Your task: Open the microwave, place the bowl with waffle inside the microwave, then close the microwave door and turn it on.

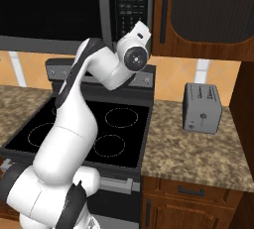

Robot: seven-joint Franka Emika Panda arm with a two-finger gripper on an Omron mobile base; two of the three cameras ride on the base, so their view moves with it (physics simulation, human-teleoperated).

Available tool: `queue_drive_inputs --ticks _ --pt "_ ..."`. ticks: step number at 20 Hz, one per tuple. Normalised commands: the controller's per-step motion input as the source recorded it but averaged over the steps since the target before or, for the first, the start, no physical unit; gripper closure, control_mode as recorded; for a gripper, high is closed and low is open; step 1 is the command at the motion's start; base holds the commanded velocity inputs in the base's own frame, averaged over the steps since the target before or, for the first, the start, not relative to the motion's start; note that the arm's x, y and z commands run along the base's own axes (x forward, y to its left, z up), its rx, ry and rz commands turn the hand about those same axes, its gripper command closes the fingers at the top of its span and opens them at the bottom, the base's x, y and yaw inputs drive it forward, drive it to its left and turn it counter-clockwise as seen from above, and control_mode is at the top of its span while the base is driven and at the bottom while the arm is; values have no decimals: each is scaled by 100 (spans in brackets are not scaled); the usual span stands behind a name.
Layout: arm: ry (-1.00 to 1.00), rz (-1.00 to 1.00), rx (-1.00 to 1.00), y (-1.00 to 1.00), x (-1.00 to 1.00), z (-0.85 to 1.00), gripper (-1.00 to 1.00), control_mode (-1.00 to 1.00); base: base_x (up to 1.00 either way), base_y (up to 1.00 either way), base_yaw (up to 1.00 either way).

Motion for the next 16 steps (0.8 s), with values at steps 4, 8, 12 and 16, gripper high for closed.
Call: queue_drive_inputs --ticks 4,8,12,16 --pt "0 0 0 0 16 0 100 -100 0 0 0" --pt "-4 0 0 0 26 0 100 -100 0 0 0" --pt "-5 0 0 0 29 0 100 -100 0 0 0" --pt "-3 0 0 0 22 0 100 -100 0 0 0"
